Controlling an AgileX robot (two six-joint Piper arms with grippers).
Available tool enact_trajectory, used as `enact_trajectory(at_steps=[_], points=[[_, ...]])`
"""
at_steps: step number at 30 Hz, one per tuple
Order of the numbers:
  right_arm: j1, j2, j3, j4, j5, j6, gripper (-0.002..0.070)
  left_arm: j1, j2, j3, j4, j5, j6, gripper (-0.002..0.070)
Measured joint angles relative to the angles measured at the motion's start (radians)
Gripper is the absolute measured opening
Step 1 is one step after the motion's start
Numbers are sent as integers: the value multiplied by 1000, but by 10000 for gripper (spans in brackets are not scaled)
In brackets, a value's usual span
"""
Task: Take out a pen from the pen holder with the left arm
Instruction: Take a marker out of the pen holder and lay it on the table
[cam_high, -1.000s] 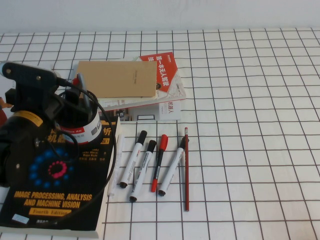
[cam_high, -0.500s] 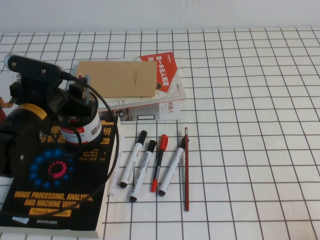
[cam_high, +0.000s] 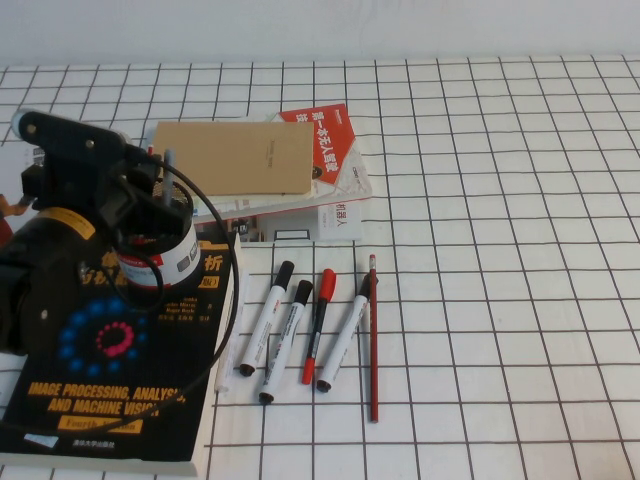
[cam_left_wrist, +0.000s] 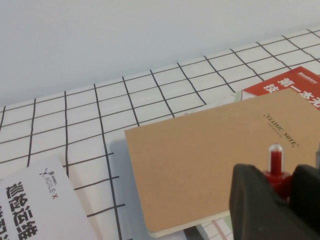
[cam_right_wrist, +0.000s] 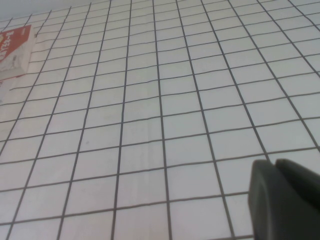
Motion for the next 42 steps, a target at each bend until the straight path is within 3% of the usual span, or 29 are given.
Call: enact_trajectory(at_steps=[11, 26, 34, 42], points=[[0, 0, 0, 0, 0, 0, -17, 0, -19, 0, 0, 0, 0, 115], [0, 0, 0, 0, 0, 0, -17, 0, -266, -2, 25, 35, 7, 113], [0, 0, 0, 0, 0, 0, -16, -29, -384, -118, 141, 361, -84, 113], [0, 0, 0, 0, 0, 0, -17, -172, -379, -346, 355, 780, -362, 113]])
